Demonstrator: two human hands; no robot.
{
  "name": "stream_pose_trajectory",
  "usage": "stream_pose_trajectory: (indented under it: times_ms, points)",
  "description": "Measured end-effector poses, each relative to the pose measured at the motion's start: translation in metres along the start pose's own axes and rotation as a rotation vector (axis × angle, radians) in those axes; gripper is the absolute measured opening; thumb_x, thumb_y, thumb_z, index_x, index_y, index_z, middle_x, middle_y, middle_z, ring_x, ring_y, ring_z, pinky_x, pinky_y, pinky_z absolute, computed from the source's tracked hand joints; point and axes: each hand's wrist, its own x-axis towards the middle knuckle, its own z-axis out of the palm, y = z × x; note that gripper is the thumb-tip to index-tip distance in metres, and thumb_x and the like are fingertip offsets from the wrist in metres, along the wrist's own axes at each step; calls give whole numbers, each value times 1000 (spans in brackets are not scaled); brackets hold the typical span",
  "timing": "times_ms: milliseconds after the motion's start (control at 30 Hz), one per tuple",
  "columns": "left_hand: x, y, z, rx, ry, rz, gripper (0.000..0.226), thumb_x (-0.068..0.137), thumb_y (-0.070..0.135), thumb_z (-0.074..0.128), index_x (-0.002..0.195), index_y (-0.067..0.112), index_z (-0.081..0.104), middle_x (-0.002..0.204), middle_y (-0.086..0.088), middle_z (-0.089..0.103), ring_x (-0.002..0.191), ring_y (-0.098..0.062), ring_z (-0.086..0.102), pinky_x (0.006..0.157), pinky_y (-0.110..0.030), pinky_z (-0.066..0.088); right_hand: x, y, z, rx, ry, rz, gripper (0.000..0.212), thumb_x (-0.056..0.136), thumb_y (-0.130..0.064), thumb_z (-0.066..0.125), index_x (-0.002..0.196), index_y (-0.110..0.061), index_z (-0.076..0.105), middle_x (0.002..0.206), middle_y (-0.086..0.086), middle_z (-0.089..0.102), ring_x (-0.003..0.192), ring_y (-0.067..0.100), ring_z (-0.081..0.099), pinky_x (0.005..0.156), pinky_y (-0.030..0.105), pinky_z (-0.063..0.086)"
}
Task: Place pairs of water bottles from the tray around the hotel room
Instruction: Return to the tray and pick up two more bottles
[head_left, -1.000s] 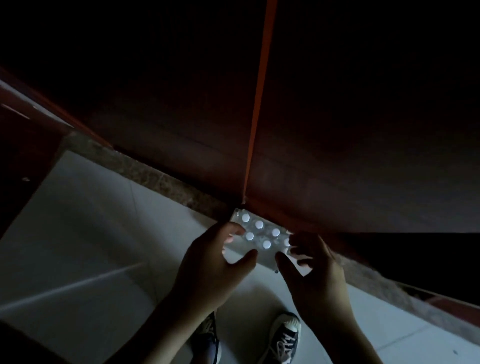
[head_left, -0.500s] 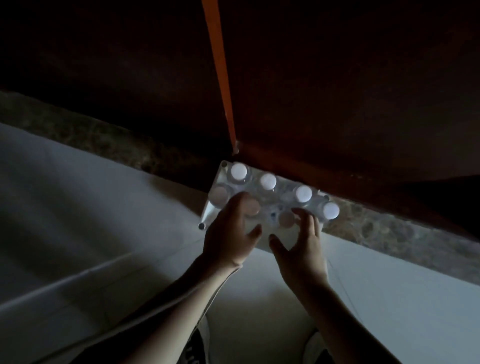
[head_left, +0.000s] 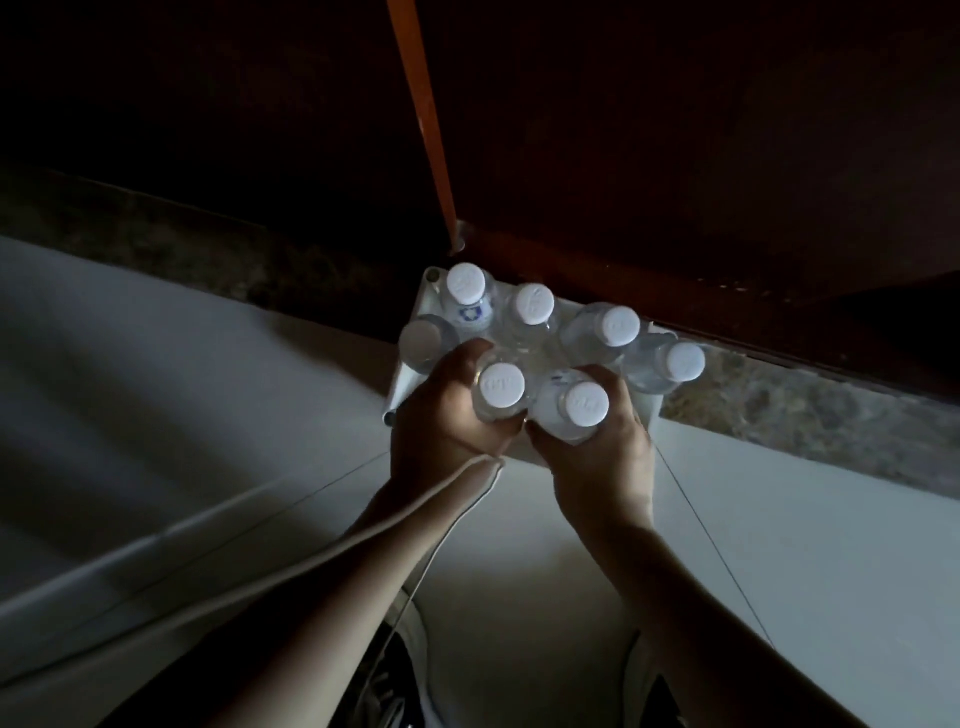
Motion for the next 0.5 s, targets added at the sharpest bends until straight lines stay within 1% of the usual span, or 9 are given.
stream_pose_trajectory:
  times_ms: [67,100,200,233,300,367,400,433,500]
  points:
    - [-4,24,-31,26,25,29,54,63,43,85,112,26,68,99,9,76,91,-17,71,71,-20,49,-12,-29,-29,9,-10,-33,58,66,-30,84,116,-24,56,105,-5,70,97,22,65,77,35,52]
    - [-6,38,-50,34,35,39,56,61,43,86,112,25,69,98,8,76,90,-18,72,71,-21,50,-18,-47,-46,25,-16,-48,57,65,-33,84,114,-24,56,101,-7,69,94,21,65,75,33,51]
    - [-7,92,-117,20,71,113,53,61,46,84,106,22,70,92,6,76,85,-12,68,70,-11,40,-32,-112,-110,118,-70,-78,55,65,-39,85,110,-30,55,99,-11,68,89,15,64,71,35,52]
    - [-7,114,-143,3,61,127,52,62,47,84,104,21,70,90,6,76,83,-10,67,70,-10,41,-36,-135,-134,141,-101,-91,54,66,-37,85,110,-30,55,99,-10,68,89,13,64,71,36,53]
    - [-7,165,-200,-64,45,146,52,62,48,86,103,21,69,87,14,72,80,2,66,70,-12,48,-43,-187,-187,195,-162,-113,52,69,-35,84,109,-27,53,95,-6,69,85,11,66,71,42,56]
    - [-7,223,-254,-158,28,152,53,59,43,88,104,23,68,83,26,63,78,17,60,68,-5,46,-48,-239,-244,268,-200,-148,49,70,-32,81,108,-20,52,90,-4,70,81,13,69,70,48,57]
    - [-9,252,-282,-214,11,147,52,58,37,89,104,26,67,83,27,63,79,19,59,67,-5,46,-53,-267,-273,302,-213,-170,48,70,-28,81,107,-17,52,90,-2,70,80,15,70,69,50,56]
    - [-10,282,-311,-276,-6,148,52,58,31,90,104,30,65,85,22,66,82,14,62,67,-8,48,-60,-296,-304,337,-217,-194,48,70,-24,80,107,-15,52,90,0,70,80,19,70,68,52,56]
    - [-12,342,-371,-393,-31,191,54,59,26,89,104,35,60,96,8,69,88,-1,66,71,-18,52,-75,-359,-366,385,-223,-261,48,70,-18,79,107,-11,50,89,4,70,80,25,70,67,56,55]
